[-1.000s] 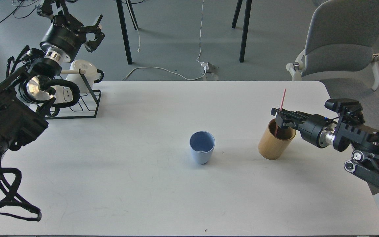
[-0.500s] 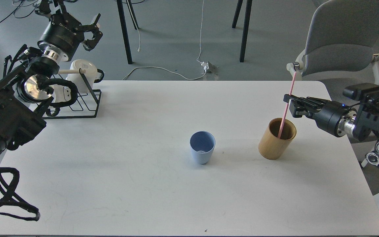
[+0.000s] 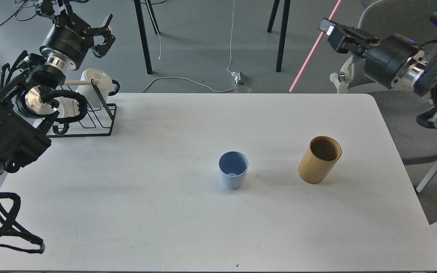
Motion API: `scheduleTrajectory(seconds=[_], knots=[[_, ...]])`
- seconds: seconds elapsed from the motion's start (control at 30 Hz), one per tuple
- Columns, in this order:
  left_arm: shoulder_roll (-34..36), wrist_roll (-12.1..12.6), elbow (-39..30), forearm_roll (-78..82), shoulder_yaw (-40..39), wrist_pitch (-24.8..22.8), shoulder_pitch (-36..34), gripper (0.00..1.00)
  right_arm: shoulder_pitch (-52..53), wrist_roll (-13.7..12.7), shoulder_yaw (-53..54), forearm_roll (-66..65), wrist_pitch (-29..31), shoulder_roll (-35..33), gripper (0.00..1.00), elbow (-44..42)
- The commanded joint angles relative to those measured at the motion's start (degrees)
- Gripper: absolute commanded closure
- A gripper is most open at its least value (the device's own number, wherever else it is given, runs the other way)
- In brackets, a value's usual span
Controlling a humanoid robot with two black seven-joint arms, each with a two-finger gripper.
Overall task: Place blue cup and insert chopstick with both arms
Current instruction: 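Move the straw over the blue cup and lower it inside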
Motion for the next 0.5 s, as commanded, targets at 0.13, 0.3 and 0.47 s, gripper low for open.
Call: scheduleTrajectory(seconds=[0.13,0.3,0.47], knots=[[0.2,0.4,0.1,0.0,0.3,0.0,0.0,0.01,0.0,-0.3,-9.5,-0.9,0.0,17.2,1.00,-7.0],[0.3,0.7,0.1,0.3,0.6,0.0,0.0,0.01,-0.5,-0.1,-14.4,-4.0,-0.6,19.4,1.00,-10.3],[0.3,0.9,0.1,0.3,0.6,0.0,0.1,0.01,-1.4,0.2,-14.6,-4.0,-0.6,19.6,1.00,-12.2]])
